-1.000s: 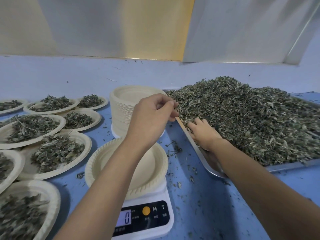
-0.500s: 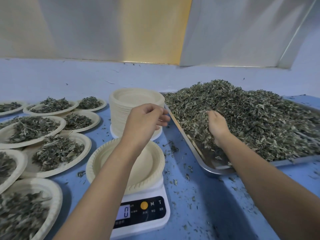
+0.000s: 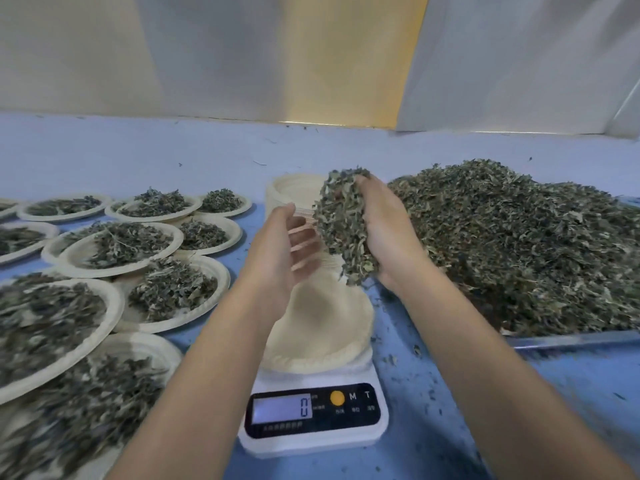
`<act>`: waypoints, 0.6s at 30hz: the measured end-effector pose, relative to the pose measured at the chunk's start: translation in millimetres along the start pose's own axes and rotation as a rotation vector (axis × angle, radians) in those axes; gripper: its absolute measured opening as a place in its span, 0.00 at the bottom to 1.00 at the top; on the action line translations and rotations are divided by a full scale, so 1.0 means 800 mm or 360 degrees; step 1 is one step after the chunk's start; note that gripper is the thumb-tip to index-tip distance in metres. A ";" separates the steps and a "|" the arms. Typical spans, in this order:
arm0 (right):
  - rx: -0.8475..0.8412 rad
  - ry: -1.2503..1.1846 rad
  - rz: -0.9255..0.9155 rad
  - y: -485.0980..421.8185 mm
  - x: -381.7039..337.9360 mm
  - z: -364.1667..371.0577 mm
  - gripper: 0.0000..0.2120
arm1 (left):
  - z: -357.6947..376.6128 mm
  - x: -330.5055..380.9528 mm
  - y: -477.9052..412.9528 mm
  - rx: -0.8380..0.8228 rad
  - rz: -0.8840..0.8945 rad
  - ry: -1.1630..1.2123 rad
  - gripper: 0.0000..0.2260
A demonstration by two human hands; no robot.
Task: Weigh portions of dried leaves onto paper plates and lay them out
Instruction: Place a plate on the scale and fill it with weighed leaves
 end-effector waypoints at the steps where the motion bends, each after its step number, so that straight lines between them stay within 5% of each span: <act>1: -0.0043 0.0072 -0.0158 0.008 -0.005 0.012 0.10 | -0.002 0.000 0.000 0.0002 -0.0035 0.0027 0.13; 8: -0.0491 0.0811 -0.0703 0.037 0.006 0.066 0.03 | -0.008 0.000 0.000 0.0022 -0.0145 0.0167 0.17; 18: -0.0557 0.0683 -0.0504 0.050 0.029 0.069 0.14 | -0.019 -0.015 -0.009 0.0121 -0.0225 0.0212 0.12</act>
Point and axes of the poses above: each hand's wrist, its own y-axis away from the middle knuckle, its own z-axis out of the palm, x = y × z, the point moved 5 cm from there along -y, towards the middle knuckle, and after that the axes turned 4 degrees about x, right-handed, at the moved point
